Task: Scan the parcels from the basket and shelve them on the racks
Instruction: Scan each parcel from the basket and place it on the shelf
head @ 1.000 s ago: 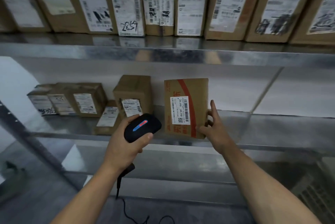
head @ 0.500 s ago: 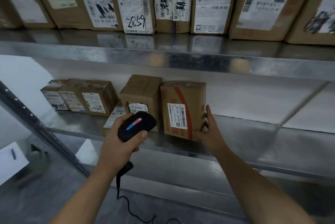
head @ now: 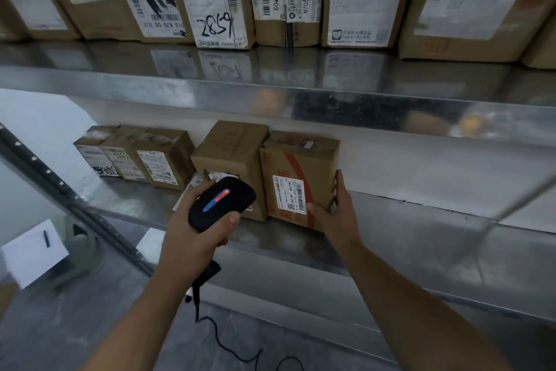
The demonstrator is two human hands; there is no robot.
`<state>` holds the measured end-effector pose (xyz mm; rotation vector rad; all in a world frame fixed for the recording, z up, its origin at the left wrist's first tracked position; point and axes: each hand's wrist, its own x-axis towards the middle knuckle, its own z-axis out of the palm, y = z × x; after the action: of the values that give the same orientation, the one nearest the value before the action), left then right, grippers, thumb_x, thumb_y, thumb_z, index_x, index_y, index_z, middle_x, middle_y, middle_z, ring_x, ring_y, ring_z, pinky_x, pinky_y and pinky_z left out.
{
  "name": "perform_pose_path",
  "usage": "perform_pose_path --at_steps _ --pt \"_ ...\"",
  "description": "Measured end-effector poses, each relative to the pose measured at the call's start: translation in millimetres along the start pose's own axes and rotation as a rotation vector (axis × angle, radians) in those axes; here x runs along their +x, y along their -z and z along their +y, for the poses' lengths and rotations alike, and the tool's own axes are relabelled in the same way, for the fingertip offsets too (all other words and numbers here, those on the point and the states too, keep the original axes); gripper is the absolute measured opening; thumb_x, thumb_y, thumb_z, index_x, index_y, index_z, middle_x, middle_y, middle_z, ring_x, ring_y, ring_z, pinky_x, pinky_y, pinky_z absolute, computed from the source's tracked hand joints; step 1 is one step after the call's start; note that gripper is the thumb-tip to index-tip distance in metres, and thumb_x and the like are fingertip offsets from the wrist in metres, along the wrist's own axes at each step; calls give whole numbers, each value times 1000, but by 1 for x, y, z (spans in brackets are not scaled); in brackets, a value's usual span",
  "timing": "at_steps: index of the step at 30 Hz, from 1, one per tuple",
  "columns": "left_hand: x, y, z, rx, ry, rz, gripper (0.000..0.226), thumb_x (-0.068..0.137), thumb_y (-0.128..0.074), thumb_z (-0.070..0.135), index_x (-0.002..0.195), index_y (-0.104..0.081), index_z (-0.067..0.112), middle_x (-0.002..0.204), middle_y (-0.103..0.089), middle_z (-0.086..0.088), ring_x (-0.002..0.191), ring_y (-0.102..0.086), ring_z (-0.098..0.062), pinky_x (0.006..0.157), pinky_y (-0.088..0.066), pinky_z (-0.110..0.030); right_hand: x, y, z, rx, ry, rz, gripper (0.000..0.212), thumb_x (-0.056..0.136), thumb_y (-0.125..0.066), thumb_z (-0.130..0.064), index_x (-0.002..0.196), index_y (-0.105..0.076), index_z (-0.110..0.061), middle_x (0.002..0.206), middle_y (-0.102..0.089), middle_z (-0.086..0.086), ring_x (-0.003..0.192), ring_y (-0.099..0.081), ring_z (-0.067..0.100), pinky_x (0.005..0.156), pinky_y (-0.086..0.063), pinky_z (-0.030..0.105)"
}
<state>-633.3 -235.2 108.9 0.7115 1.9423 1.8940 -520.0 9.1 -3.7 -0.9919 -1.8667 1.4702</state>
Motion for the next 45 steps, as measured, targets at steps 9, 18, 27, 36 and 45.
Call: perform_pose_path --at_steps 9,18,27,36,45 --pt "7 -10 -4 -3 -8 36 71 57 -82 49 123 -63 32 106 -69 -10 71 -65 -19 57 -53 -26 17 0 5 32 -24 19 93 91 -73 -16 160 -15 -39 149 -50 1 134 -52 19 107 -50 48" --pt "9 -12 -9 24 -26 38 75 57 -82 51 127 -62 31 111 -68 -3 81 -68 -18 60 -56 -26 23 1 7 21 -16 -13 93 90 -75 -18 160 -17 -35 154 -46 -2 138 -46 16 109 -47 51" --pt "9 -18 0 -14 -49 -24 59 64 -83 34 119 -62 33 101 -68 6 73 -66 -13 57 -55 -24 5 17 -4 -99 -86 5 100 87 -78 -30 161 -11 -35 162 -32 3 148 -32 26 119 -33 50" --pt "3 -11 4 24 -101 -164 73 58 -84 50 124 -60 31 98 -67 27 81 -67 -7 60 -57 -27 -42 36 -29 -342 -86 77 66 98 -62 -38 156 -34 -22 161 -34 3 147 -33 23 119 -27 35" --pt "-15 -11 6 44 -102 -293 66 59 -82 59 119 -59 43 102 -67 29 94 -69 -8 81 -61 -46 -104 59 -53 -539 44 186 58 100 -57 -43 150 -46 -16 155 -45 6 142 -41 21 113 -28 26"
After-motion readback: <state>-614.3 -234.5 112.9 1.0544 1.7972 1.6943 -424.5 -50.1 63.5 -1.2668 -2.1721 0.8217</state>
